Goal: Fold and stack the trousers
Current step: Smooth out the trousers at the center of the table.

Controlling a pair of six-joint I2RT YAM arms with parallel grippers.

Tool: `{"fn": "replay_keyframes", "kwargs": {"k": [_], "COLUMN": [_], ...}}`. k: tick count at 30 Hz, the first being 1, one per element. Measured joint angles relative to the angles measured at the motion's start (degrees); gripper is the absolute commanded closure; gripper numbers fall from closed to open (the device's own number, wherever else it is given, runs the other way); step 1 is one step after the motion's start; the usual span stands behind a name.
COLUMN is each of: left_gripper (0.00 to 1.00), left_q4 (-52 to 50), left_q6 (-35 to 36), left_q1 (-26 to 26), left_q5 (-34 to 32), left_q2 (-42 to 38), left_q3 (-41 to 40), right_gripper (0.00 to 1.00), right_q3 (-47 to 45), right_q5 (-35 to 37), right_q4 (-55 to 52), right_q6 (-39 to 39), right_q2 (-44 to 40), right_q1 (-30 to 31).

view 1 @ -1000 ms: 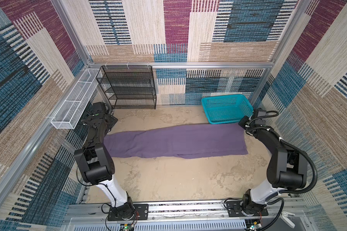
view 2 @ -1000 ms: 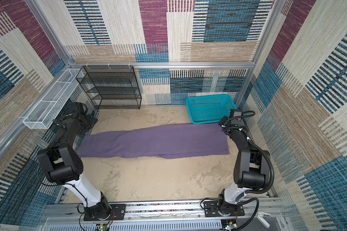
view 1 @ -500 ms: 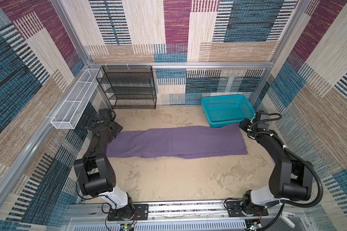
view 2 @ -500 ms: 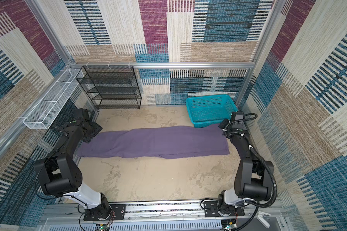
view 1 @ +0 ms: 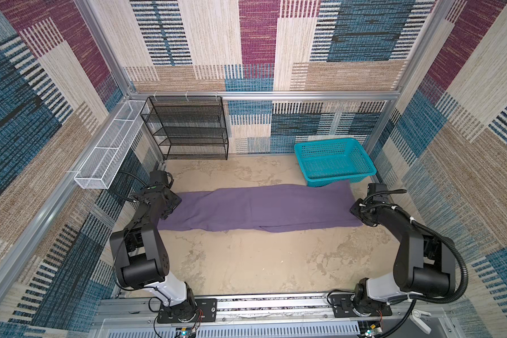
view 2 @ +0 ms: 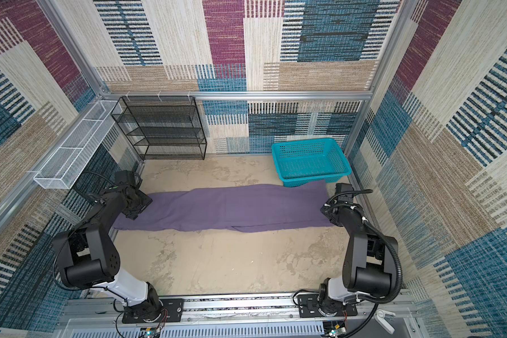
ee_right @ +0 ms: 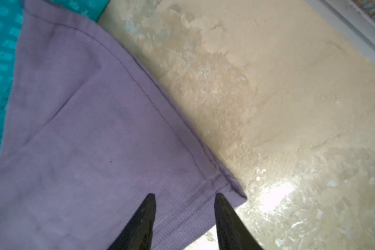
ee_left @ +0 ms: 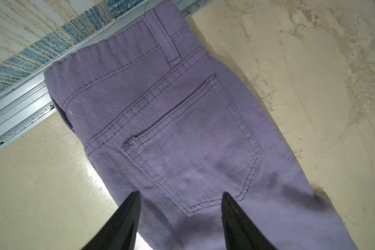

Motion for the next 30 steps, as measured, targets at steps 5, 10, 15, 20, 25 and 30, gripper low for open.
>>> {"fn": "replay_keyframes", "kwargs": {"k": [5,10,15,20,25,30], "left_gripper": [0.37,0.38,0.38,0.39,0.38,0.39], "left_q4": [1.51,2.01,2.10,2.10,2.10,2.10], "left_q6": [0.09,0.11,0.11,0.11,0.11,0.09], "left_q1": [0.07,0.35,0.74,1.11,1.22,1.25], "left_q5": [-0.04,0.13,0.13,0.13,0.15,0.17], "left_q2": [2.82,4.70,5.40,5.46,5.88,6.21], "left_q3": [0.02,0.17,0.44,0.44,0.44,0.44], "right_gripper": [0.57,0.59,0.59,0.62,0.92,1.00], "right_q3": [2.34,4.70,5.38,4.63,4.42,4.44], "right_q5": [2.03,2.12,1.62,1.64,1.11,1.07], "right_q4": [-0.31,0.55,1.31,1.81,2.56,2.89], "right_q6": [-1.03,-1.20,-1.20,-1.20,-1.40,-1.49], "right_q2": [3.67,7.13,9.60,10.45,11.17,10.47], "right_q1": [-0.61,-0.66,-0.66,-0.66,-0.66,-0.66]}}
